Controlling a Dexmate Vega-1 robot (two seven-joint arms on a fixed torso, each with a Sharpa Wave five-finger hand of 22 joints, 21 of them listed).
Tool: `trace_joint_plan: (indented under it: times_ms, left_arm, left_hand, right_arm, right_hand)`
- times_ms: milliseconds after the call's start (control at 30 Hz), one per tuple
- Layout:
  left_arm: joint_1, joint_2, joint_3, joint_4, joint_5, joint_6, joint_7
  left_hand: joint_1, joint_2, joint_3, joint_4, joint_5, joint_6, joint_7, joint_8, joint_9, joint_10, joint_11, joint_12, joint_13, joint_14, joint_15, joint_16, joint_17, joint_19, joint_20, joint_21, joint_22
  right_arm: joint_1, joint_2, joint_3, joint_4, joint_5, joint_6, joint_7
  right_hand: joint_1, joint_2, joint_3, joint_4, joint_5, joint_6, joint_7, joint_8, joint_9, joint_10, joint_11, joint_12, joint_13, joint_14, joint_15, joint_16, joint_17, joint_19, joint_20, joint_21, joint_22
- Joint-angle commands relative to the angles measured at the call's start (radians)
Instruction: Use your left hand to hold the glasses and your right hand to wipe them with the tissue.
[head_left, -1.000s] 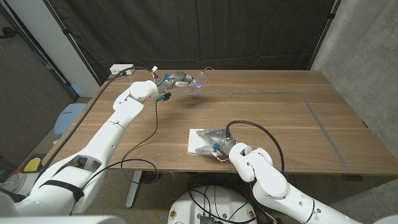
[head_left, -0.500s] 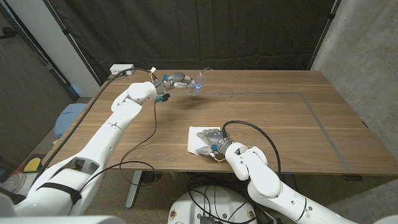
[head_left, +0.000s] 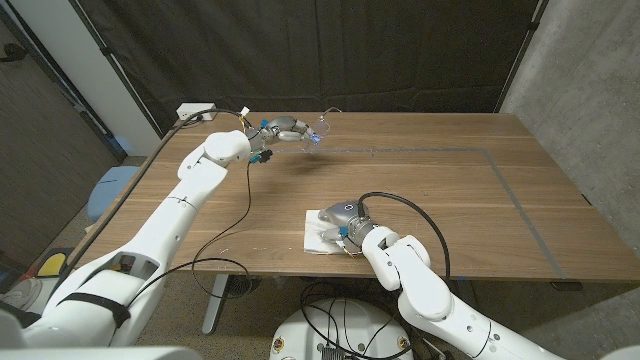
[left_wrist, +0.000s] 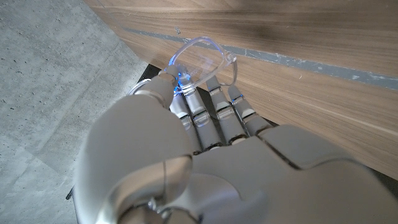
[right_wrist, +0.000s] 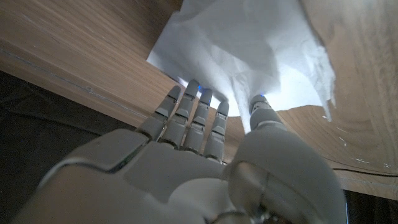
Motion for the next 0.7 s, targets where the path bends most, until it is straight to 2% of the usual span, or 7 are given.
trace_joint_plan:
  times_ms: [33,167,367,467,600,633,700]
  left_arm:
    - [-0.016,-0.008,0.008,0.019,0.000,-0.008,-0.002]
    - [-0.017,-0.008,0.006,0.017,0.000,-0.009,0.000]
    - [-0.016,-0.009,0.004,0.017,-0.002,-0.007,0.000]
    - [-0.012,-0.009,0.002,0.013,-0.002,-0.006,0.002]
    - [-0.008,-0.008,-0.002,0.009,-0.003,-0.002,0.006]
    - [-0.007,-0.007,-0.003,0.008,-0.003,-0.002,0.006]
    - [-0.006,-0.008,-0.004,0.008,-0.004,-0.002,0.008]
  left_hand:
    - [-0.007,0.001,0.014,0.006,0.000,0.055,0.061,0.002,0.002,-0.001,0.003,0.006,0.001,0.005,-0.132,-0.001,0.005,-0.004,0.005,0.007,0.002]
    - [-0.006,0.001,0.015,0.005,0.000,0.057,0.060,0.003,0.002,0.002,0.002,0.008,-0.001,0.005,-0.131,-0.001,0.006,-0.004,0.005,0.008,0.002]
    - [-0.007,0.001,0.016,0.004,0.000,0.058,0.060,0.003,0.001,0.003,0.003,0.010,-0.004,0.005,-0.131,-0.001,0.007,-0.005,0.004,0.009,0.002]
    - [-0.007,0.001,0.016,0.004,0.000,0.058,0.062,0.003,0.001,0.002,0.002,0.011,-0.003,0.004,-0.130,-0.001,0.009,-0.006,0.005,0.010,0.002]
    - [-0.007,0.001,0.017,0.003,-0.001,0.059,0.062,0.003,0.000,0.000,0.002,0.013,-0.003,0.004,-0.130,-0.001,0.010,-0.007,0.005,0.011,0.002]
    - [-0.007,0.001,0.017,0.004,-0.001,0.058,0.064,0.003,0.000,-0.001,0.003,0.013,-0.003,0.004,-0.130,-0.001,0.010,-0.007,0.005,0.011,0.002]
    - [-0.006,0.001,0.018,0.002,-0.001,0.058,0.063,0.003,-0.001,0.000,0.005,0.015,-0.003,0.005,-0.131,-0.001,0.011,-0.008,0.005,0.011,0.002]
  right_arm:
    - [-0.017,-0.005,-0.004,0.044,-0.019,0.001,-0.058]
    - [-0.018,-0.003,-0.007,0.056,-0.035,-0.007,-0.054]
    - [-0.030,-0.009,-0.002,0.063,-0.033,0.002,-0.119]
    - [-0.041,-0.014,0.006,0.063,-0.021,0.007,-0.166]
    - [-0.052,-0.020,0.019,0.057,0.007,0.014,-0.210]
    - [-0.051,-0.023,0.022,0.053,0.011,0.016,-0.214]
    - [-0.049,-0.024,0.023,0.047,0.017,0.015,-0.200]
  right_hand:
    - [0.114,-0.022,-0.018,-0.015,0.011,0.129,-0.007,0.017,0.002,0.184,-0.050,0.050,0.050,0.078,-0.171,0.085,0.062,0.029,-0.018,0.031,0.012]
    - [0.179,-0.053,-0.038,-0.010,0.019,0.160,-0.012,0.006,0.003,0.225,-0.071,0.076,0.067,0.110,-0.173,0.138,0.108,0.033,-0.023,0.045,0.017]
    - [0.320,-0.033,-0.037,-0.005,0.027,0.301,-0.030,0.015,0.008,0.337,-0.111,0.152,0.113,0.202,-0.178,0.223,0.189,0.078,-0.041,0.100,0.033]
    - [0.369,-0.028,-0.049,-0.002,0.019,0.361,-0.028,0.028,0.017,0.384,-0.108,0.190,0.143,0.236,-0.178,0.268,0.239,0.090,-0.042,0.129,0.045]
    - [0.399,-0.008,-0.047,0.003,0.015,0.404,-0.022,0.040,0.021,0.400,-0.102,0.210,0.163,0.252,-0.178,0.284,0.263,0.100,-0.041,0.152,0.056]
    - [0.370,-0.007,-0.060,0.026,0.010,0.393,-0.018,0.034,0.022,0.373,-0.091,0.204,0.172,0.225,-0.171,0.256,0.252,0.099,-0.035,0.162,0.060]
    - [0.339,-0.014,-0.073,0.043,0.006,0.375,-0.010,0.025,0.022,0.339,-0.083,0.189,0.171,0.202,-0.167,0.217,0.231,0.078,-0.026,0.166,0.064]
